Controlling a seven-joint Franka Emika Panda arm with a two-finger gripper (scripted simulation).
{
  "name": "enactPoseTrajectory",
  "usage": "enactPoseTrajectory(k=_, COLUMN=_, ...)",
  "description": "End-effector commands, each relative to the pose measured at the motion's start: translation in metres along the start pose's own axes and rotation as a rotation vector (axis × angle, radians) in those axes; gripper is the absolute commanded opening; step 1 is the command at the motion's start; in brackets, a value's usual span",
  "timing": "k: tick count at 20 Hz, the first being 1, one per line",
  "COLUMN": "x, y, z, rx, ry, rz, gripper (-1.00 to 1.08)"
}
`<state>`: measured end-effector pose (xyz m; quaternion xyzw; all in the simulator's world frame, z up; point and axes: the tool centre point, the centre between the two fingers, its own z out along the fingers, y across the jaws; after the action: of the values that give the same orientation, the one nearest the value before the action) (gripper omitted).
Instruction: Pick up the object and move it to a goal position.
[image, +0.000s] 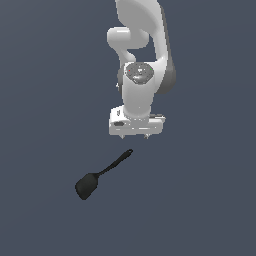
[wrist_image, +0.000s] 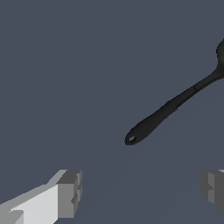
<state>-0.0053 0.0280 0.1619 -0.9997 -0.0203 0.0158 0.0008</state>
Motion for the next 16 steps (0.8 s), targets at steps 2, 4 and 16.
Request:
enactPoseTrajectory(k=2, x=0.000, y=-0.001, z=-0.001, rx=0.001, ry=0.001, rz=-0.001, gripper=1.00)
enactPoseTrajectory(k=4, x=0.002, y=-0.007, z=-0.005, rx=0.005, ry=0.010, rz=-0.006, gripper=1.00)
enactPoseTrajectory(k=16, x=0.010, y=-0.031, z=-0.023, rx=0.024, ry=0.042, rz=-0.023, gripper=1.00)
